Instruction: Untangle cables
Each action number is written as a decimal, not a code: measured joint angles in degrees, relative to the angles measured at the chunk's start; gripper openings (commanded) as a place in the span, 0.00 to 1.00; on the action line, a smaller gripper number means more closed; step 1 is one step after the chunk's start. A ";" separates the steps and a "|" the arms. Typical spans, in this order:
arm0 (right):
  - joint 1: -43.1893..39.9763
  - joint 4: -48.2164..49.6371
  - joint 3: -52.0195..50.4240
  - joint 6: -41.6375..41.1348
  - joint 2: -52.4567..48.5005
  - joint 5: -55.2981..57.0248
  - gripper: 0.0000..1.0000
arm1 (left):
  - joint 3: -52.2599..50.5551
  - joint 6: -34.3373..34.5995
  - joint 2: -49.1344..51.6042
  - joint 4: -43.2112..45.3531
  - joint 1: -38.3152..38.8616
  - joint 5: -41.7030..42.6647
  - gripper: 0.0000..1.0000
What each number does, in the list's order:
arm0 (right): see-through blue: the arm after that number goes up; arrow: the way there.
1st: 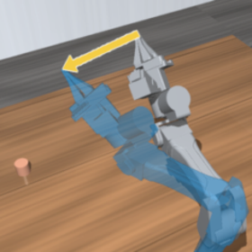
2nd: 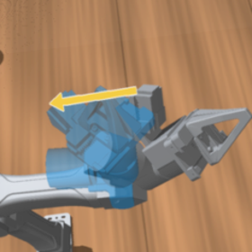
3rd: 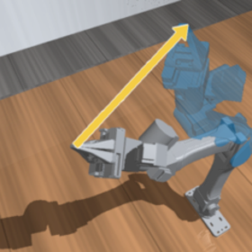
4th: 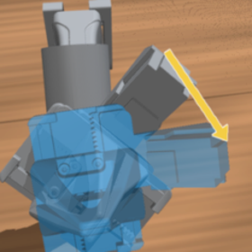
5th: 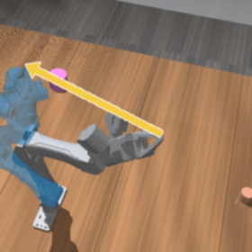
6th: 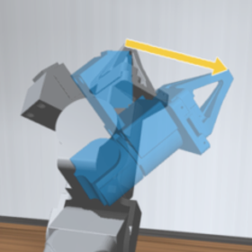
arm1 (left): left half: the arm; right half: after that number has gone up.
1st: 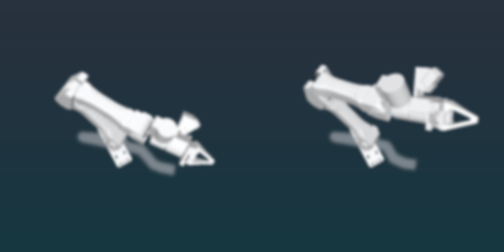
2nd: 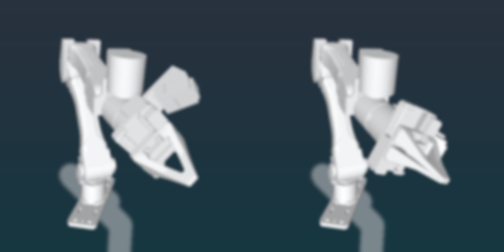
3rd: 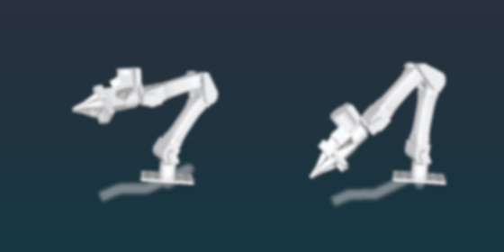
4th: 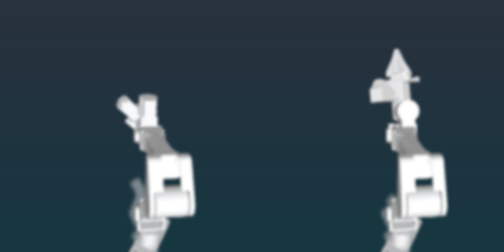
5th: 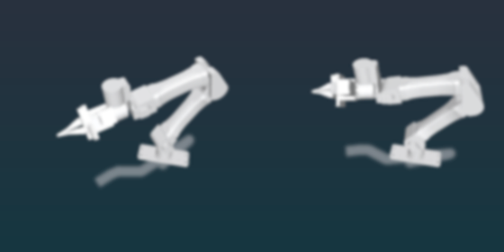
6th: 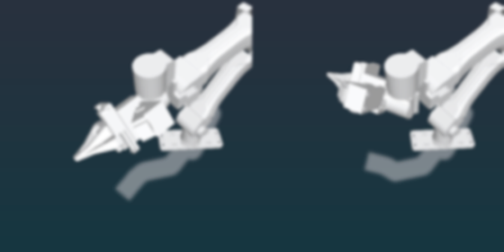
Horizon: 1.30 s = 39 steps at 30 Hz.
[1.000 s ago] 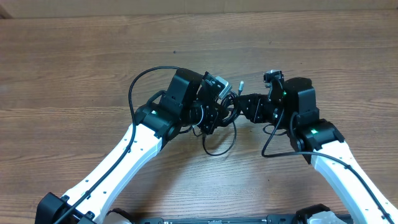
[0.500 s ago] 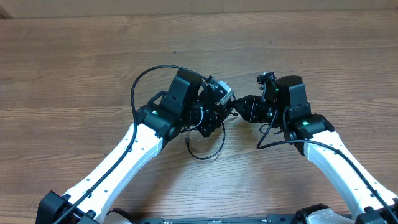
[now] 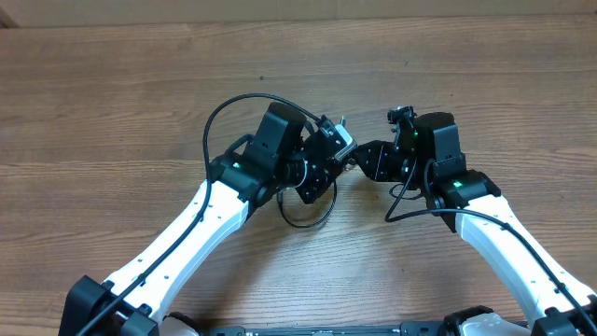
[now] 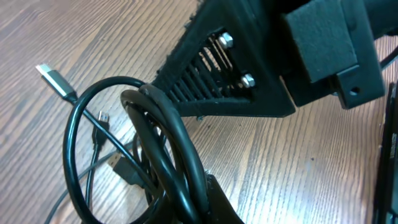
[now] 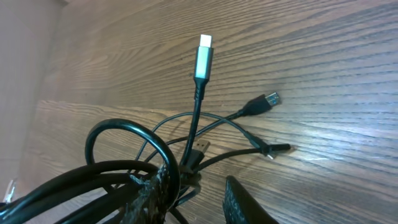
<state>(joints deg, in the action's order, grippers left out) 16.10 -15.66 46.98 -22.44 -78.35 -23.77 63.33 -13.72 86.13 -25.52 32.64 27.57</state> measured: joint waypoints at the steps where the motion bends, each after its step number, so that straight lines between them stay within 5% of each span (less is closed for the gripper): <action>1: 0.00 0.07 0.00 0.00 0.00 0.07 0.29 | 0.00 -0.55 0.13 0.31 0.00 0.26 0.04; 22: -0.09 2.78 0.00 0.02 -3.48 2.47 0.29 | 0.00 -7.91 0.68 0.92 3.02 4.87 0.04; 27: -0.09 3.10 0.00 -0.02 -3.48 2.56 0.17 | 0.00 -7.93 0.68 1.14 3.02 5.27 0.04; 29: -0.07 3.13 0.00 -0.02 -3.48 2.32 0.04 | 0.00 -7.93 0.68 1.14 3.02 5.22 0.04; 39: -0.50 1.57 0.00 -0.22 -3.48 1.70 0.04 | 0.00 -6.82 0.68 0.83 2.99 4.76 0.04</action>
<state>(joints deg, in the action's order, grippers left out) 15.59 -14.09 46.98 -22.65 -81.82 -22.06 63.33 -20.53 86.80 -24.69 35.64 32.34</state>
